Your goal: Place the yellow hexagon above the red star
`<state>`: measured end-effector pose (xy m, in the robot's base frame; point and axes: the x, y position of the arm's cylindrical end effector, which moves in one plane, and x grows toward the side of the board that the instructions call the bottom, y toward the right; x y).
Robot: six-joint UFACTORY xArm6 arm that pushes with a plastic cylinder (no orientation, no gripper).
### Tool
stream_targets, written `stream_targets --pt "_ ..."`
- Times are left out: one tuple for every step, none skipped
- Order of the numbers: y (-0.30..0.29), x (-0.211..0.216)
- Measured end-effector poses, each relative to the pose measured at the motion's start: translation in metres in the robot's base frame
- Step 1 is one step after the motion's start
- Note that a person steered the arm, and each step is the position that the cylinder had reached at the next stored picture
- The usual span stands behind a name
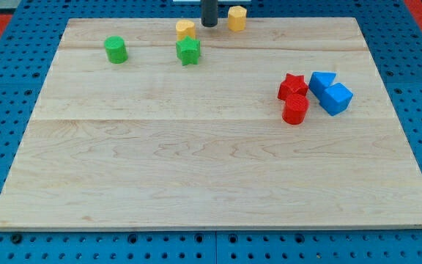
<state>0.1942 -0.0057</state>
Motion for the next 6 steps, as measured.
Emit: stream_targets --pt "-0.002 -0.002" --pt "0.034 0.0" --pt "0.135 0.019" --pt "0.181 0.048" --pt "0.216 0.02" --pt "0.21 -0.003"
